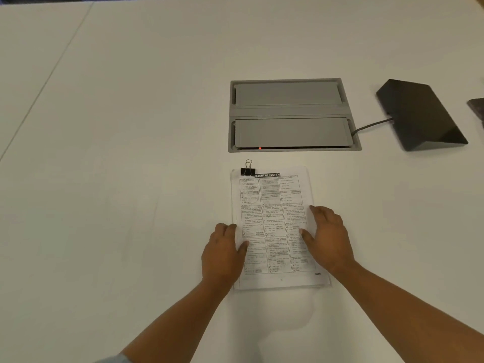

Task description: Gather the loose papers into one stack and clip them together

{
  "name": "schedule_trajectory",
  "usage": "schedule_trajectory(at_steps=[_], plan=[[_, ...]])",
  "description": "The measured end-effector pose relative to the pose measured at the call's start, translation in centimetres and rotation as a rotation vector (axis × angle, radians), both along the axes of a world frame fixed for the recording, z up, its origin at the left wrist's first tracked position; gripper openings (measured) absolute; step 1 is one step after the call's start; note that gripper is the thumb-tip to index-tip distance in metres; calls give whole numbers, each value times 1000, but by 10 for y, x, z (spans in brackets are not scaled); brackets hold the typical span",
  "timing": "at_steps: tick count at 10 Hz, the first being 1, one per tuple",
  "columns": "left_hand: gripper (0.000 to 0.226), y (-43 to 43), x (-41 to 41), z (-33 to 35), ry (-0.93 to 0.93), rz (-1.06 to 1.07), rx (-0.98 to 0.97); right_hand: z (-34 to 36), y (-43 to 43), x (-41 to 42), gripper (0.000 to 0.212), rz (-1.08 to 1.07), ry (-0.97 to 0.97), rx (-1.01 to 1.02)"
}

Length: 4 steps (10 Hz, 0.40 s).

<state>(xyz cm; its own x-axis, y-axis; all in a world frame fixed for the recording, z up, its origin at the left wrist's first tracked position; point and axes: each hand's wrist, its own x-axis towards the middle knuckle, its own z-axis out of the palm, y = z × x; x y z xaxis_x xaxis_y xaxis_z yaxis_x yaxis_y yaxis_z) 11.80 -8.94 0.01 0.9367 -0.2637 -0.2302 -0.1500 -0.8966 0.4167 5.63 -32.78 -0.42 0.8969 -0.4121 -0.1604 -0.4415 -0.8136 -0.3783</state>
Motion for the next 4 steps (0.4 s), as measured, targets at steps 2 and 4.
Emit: schedule_trajectory(at_steps=[2,4], plan=[[79,12,-5,-15,15,-368,128,-11,1,-10,87,180,158,-85],[79,13,-7,-26,-2,-427,186,-14,5,-9,96,177,183,-55]])
